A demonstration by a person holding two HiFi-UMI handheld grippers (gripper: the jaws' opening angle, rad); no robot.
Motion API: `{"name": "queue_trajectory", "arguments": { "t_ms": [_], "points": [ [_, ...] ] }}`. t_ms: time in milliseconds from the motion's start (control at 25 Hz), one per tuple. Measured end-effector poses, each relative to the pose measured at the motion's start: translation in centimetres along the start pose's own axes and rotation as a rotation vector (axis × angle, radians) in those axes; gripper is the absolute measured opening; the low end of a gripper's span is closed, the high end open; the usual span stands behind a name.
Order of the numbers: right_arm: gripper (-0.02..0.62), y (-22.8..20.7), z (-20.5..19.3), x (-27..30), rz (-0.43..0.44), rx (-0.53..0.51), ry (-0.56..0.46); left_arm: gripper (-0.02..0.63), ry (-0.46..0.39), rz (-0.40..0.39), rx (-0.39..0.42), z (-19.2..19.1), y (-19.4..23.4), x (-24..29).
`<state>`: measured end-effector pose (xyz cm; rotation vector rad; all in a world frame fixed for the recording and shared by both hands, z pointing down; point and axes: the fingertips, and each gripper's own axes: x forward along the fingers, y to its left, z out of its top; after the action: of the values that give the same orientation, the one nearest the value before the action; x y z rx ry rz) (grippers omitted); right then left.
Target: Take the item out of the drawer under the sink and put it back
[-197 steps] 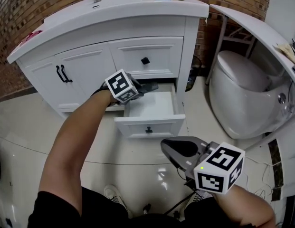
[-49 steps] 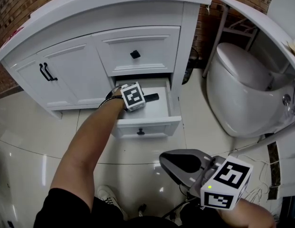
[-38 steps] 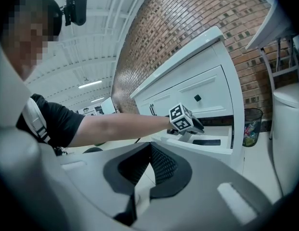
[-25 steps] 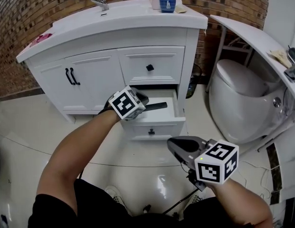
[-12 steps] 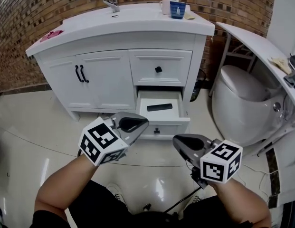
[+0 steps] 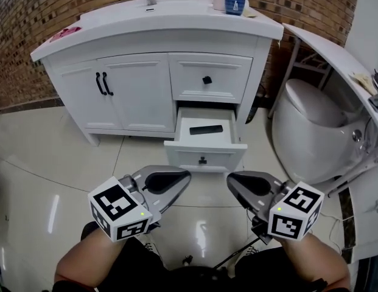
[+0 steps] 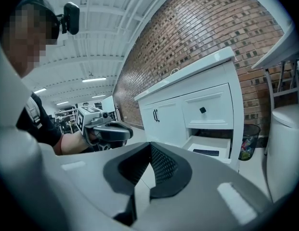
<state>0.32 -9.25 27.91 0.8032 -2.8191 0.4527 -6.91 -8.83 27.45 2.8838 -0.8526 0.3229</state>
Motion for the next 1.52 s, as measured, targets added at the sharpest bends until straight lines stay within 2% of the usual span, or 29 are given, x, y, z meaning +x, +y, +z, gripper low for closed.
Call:
{"name": "queue_trajectory", "arguments": {
  "t_ms": [80, 240, 360, 760, 960, 1200, 1520],
  "points": [
    [0.003, 0.1, -0.3, 0.0, -0.001, -0.005, 0.009, 0.003, -0.005, -0.012, -0.023, -0.6, -0.3, -0.2],
    [0.003, 0.2, -0.9, 0.2, 0.004, 0.002, 0.032, 0.005, 0.028, -0.042, -0.020, -2.3, -1.1, 0.1],
    [0.003, 0.0, -1.1, 0.5, 0.004, 0.015, 0.036, 0.005, 0.021, -0.066, -0.021, -2.2, -1.6, 0.0],
    [0.002, 0.5, -2.5, 1.2, 0.018, 0.019, 0.087, 0.005, -0.011, -0.060, -0.009, -1.4, -1.6, -0.2],
    [0.002, 0.6, -2.3, 1.0, 0.009, 0.018, 0.080, 0.005, -0.009, -0.057, 0.000, -1.4, -1.7, 0.1],
    [0.002, 1.2, -2.6, 1.0, 0.046, 0.039, 0.091, 0.005, -0.014, -0.032, 0.025, -1.2, -1.3, 0.0],
    [0.002, 1.6, -2.2, 1.1, 0.048, 0.016, 0.081, 0.005, -0.032, -0.018, 0.032, -1.0, -1.2, 0.2]
  ]
}}
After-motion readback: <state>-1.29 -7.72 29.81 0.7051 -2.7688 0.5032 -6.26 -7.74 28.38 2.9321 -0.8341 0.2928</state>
